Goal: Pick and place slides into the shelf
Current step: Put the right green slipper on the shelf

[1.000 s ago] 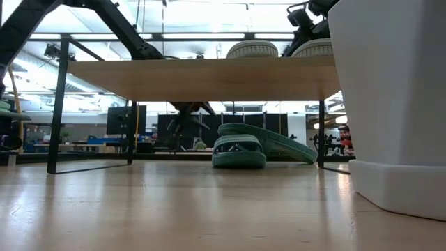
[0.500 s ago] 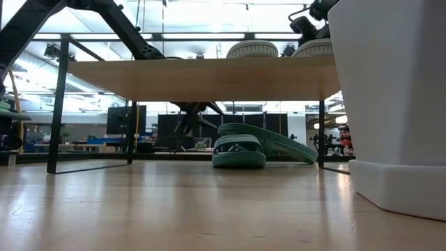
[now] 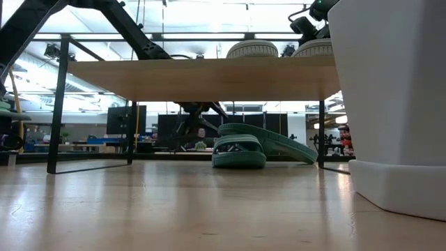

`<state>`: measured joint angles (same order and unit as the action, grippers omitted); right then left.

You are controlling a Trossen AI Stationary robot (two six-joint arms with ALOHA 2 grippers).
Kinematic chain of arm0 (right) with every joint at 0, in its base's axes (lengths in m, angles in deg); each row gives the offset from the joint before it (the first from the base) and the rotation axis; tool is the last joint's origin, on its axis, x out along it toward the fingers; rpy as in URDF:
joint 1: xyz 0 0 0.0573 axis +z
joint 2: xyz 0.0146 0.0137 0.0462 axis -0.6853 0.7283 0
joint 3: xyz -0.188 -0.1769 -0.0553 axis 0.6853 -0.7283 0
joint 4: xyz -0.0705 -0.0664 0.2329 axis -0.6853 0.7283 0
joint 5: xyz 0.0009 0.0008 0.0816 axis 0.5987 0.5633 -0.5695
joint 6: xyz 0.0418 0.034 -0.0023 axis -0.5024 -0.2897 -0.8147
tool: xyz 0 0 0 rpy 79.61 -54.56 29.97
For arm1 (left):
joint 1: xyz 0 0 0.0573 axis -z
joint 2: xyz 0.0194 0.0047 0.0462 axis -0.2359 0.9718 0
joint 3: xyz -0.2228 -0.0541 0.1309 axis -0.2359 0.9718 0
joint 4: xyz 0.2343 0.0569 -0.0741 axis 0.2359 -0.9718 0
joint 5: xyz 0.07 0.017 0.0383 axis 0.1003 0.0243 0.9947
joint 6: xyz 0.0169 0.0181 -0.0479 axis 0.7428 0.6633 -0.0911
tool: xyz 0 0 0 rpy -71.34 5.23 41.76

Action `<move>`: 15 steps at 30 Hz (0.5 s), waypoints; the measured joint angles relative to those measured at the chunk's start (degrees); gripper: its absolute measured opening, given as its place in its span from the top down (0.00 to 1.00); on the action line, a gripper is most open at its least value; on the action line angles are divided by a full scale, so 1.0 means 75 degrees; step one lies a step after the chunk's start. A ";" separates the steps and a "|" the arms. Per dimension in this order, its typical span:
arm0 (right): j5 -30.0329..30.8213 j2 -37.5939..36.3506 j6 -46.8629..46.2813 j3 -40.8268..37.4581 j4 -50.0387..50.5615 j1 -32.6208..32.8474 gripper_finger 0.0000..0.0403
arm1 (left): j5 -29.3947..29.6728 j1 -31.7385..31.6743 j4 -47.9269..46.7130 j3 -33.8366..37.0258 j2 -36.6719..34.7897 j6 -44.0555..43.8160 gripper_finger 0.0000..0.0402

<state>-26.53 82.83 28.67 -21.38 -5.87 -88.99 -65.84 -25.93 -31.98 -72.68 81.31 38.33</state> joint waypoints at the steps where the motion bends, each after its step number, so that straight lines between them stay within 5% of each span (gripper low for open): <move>1: 0.0000 0.0000 0.0000 -0.0001 0.0000 0.0000 0.52 | 0.0044 0.0031 -0.0007 0.0000 0.0000 -0.0002 0.47; 15: -0.0012 0.0000 0.0001 -0.0001 -0.0001 0.0026 0.52 | 0.0820 0.0011 -0.0538 0.0000 0.0009 0.0245 0.47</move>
<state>-26.63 82.83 28.67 -21.39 -5.87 -88.80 -59.70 -25.85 -36.01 -72.68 81.38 40.17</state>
